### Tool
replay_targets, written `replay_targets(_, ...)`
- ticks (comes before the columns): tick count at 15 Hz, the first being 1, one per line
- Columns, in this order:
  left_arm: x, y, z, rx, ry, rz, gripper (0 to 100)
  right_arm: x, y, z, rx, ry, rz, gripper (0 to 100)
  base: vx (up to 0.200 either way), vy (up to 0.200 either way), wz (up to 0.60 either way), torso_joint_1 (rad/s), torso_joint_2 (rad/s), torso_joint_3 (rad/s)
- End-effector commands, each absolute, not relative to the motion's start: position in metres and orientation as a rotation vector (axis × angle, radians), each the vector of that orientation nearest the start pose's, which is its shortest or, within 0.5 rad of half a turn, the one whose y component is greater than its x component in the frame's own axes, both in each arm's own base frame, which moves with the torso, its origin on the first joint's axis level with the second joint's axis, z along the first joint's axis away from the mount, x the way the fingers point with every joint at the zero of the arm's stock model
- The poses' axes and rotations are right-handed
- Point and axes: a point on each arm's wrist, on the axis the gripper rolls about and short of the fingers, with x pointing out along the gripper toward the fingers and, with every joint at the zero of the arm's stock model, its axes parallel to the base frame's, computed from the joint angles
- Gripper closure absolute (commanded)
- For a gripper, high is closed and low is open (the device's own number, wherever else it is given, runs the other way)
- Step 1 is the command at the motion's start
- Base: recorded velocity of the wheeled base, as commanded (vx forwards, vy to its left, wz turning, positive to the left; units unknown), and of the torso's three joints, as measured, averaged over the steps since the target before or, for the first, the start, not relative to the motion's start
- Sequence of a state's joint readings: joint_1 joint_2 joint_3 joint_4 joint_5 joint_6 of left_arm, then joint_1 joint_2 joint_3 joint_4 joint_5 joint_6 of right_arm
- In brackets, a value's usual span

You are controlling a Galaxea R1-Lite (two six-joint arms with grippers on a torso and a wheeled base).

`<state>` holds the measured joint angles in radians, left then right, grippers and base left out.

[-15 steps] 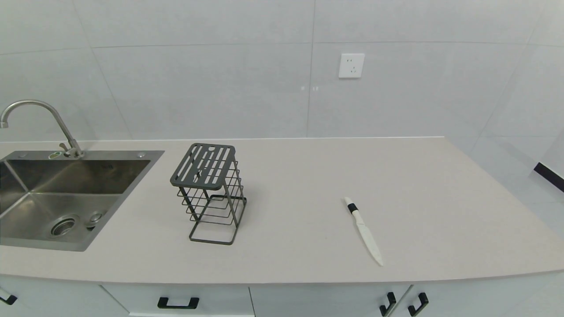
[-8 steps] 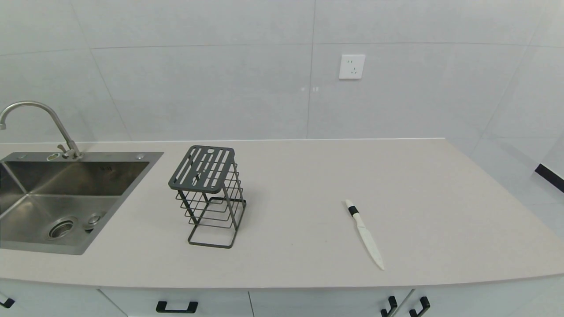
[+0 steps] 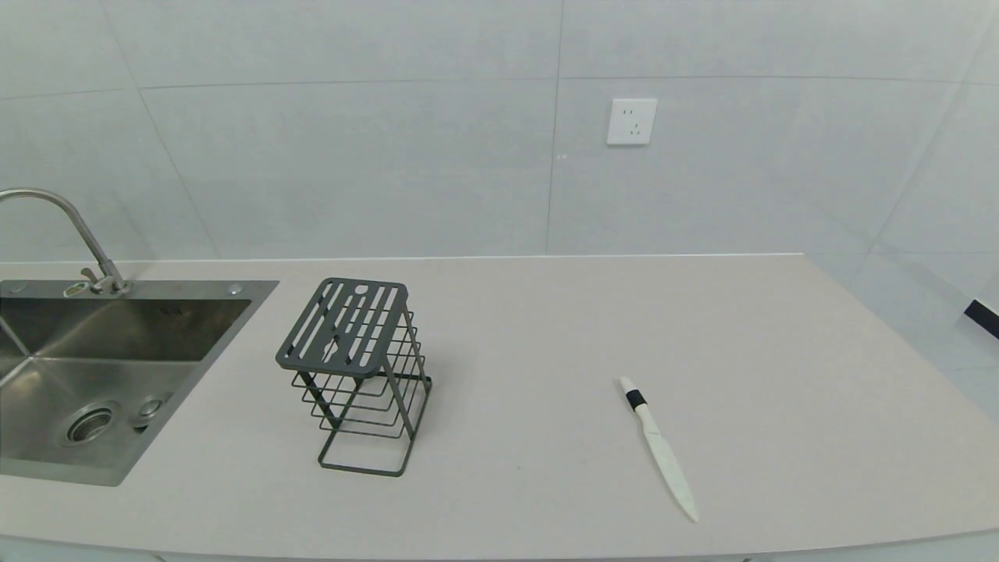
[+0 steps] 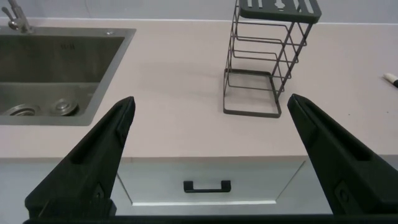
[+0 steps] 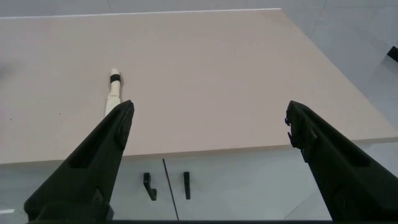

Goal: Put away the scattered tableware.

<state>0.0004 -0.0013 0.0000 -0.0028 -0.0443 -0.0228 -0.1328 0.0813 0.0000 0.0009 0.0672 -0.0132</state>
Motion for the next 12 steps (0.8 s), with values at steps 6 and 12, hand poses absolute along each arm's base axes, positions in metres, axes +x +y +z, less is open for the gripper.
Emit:
replay_targets(6,-0.0228,-0.0009,0.0758,-0.015,-0.003,-0.038,0,-0.0163,0.0037,0.0769,-0.005,0.083,-0.065,0,0.000,0.000,0.00,-0.075,0.18,0.104)
replay_targets(12,-0.0228,-0.0010,0.0763,-0.018,-0.007,-0.041,0,-0.0163,0.0037,0.0774,-0.015,0.079,-0.062,0,0.000,0.000,0.00,0.000,0.00,0.000)
